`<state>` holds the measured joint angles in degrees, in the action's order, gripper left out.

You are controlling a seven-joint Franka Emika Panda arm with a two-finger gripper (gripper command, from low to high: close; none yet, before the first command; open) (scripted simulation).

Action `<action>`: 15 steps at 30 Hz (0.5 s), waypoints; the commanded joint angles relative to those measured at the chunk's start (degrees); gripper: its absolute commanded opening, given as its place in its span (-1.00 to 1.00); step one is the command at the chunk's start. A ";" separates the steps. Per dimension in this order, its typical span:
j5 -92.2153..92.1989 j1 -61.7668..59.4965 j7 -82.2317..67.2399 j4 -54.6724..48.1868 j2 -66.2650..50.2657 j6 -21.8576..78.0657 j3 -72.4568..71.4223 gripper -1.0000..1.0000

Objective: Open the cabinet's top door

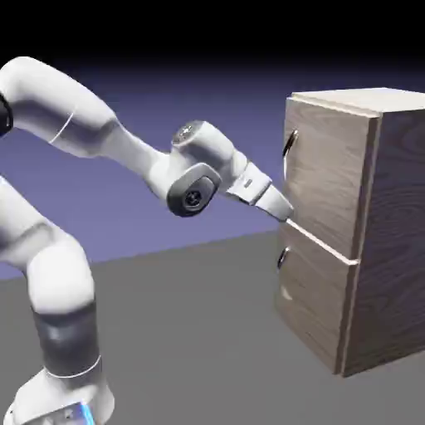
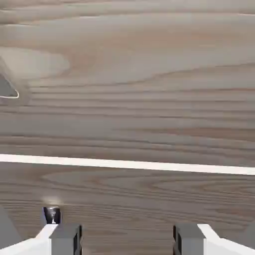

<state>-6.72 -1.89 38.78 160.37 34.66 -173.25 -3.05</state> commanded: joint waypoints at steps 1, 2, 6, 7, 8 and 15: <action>-2.50 -0.96 -1.36 -0.23 0.74 0.28 -1.13 0.00; -4.99 -1.91 -2.73 -0.47 1.48 0.56 -2.26 0.00; -14.96 -5.74 -8.18 -1.41 4.44 1.68 -6.79 0.00; -17.45 -6.70 -9.54 -1.64 5.18 1.96 -7.92 0.00; -19.94 -7.65 -10.90 -1.88 5.92 2.24 -9.05 0.00; -37.39 -14.35 -20.44 -3.52 11.11 4.21 -16.97 0.00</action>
<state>-44.11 -16.24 18.34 156.85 45.76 -169.04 -20.02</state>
